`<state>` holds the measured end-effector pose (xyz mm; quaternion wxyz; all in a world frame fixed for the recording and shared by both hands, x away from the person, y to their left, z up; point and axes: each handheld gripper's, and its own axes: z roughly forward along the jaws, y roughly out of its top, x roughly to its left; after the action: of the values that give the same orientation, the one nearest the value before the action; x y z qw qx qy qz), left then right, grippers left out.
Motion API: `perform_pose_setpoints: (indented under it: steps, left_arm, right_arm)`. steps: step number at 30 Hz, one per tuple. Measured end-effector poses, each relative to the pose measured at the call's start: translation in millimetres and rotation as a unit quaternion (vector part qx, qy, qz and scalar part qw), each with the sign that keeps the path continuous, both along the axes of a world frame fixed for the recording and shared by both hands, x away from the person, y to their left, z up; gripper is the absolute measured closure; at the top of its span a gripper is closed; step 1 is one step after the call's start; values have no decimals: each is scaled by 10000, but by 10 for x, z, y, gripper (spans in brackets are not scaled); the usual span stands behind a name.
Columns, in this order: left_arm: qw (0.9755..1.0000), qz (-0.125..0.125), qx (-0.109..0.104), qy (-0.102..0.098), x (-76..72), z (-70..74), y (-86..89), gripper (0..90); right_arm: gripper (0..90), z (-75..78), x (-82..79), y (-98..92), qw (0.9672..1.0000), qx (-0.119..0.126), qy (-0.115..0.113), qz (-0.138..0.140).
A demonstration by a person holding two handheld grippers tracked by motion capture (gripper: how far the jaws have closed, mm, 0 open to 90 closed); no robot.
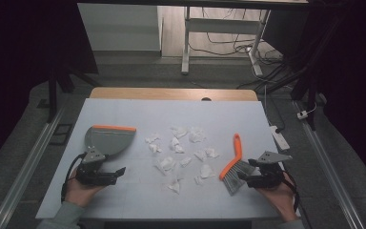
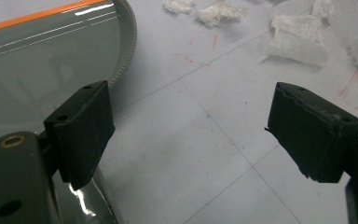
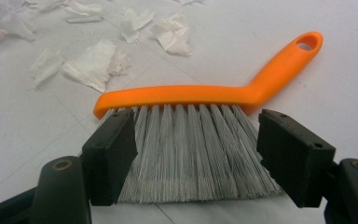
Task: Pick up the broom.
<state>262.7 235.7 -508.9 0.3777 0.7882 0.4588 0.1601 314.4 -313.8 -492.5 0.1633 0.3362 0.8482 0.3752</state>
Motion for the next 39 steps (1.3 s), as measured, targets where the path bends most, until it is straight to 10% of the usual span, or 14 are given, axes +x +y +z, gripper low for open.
perform_pose_setpoints:
  steps: [25, 39]
  left_arm:
    - [10000, 28, 11, -59, 2, 1, 14, 154]
    - [10000, 13, 32, -64, 20, -8, 13, 154]
  right_arm:
    - [278, 62, -2, 55, 9999, -100, 28, 18]
    - [292, 311, 93, 170, 9983, -266, 295, -416]
